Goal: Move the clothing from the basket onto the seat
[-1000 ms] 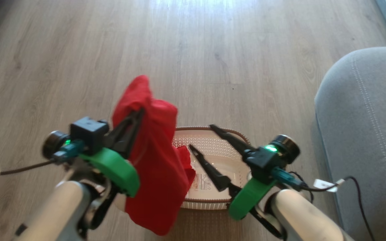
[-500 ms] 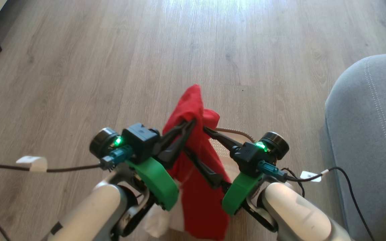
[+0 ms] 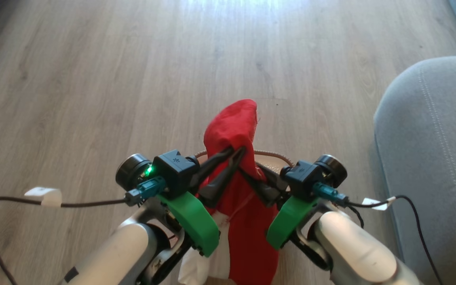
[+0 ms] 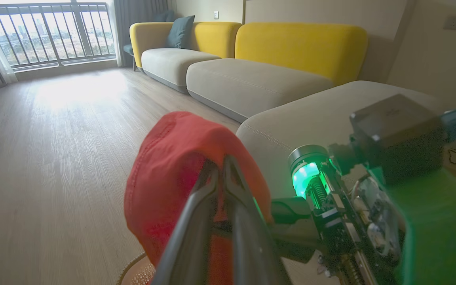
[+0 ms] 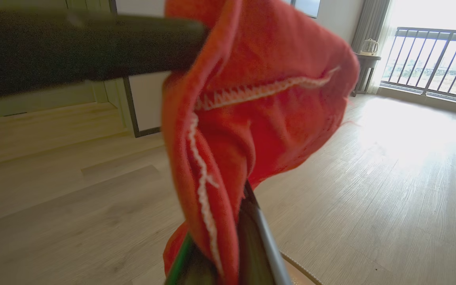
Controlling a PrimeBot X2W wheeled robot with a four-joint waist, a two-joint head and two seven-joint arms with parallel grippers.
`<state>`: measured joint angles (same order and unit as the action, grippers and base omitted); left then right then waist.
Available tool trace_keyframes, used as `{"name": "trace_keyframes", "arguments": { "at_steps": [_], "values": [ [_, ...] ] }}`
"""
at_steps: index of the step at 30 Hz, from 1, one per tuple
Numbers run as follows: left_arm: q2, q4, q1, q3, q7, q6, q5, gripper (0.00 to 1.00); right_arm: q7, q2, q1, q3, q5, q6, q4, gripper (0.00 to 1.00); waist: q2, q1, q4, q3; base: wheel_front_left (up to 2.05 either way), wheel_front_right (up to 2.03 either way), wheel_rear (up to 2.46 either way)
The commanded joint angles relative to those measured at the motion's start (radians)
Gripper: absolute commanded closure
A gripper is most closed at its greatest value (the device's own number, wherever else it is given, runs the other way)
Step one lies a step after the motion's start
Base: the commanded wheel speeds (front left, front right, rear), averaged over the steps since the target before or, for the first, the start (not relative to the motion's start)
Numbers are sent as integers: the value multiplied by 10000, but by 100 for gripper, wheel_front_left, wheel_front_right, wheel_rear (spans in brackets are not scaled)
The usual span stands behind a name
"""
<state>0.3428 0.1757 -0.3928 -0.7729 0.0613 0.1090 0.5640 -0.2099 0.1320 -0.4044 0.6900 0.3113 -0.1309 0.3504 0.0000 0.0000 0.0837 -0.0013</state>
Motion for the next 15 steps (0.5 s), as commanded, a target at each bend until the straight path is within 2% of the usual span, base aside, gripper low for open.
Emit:
{"name": "trace_keyframes", "arguments": {
  "at_steps": [1, 2, 8, 15],
  "values": [
    [190, 247, -382, 535, -82, 57, 15, 17, 22, -66, -295, -114, 170, 2, -494, 100, 0, 0, -170, 40, 0, 0, 0],
    [211, 222, -353, 550, -98, 74, 22, 0, 64, -20, -269, -196, 204, 2, -606, 100, 0, 0, -268, 76, 0, 0, 0],
    [264, 147, -145, 563, -228, 130, 92, 0, 463, 477, 11, -959, 333, 2, -1567, 100, 0, 0, -1179, 255, 0, 0, 0],
    [100, 280, 124, 367, -470, 150, 115, 0, 1137, 1109, 571, -1830, 283, 2, -3099, 100, 0, 0, -2791, 416, 0, 0, 0]
  ]
}}
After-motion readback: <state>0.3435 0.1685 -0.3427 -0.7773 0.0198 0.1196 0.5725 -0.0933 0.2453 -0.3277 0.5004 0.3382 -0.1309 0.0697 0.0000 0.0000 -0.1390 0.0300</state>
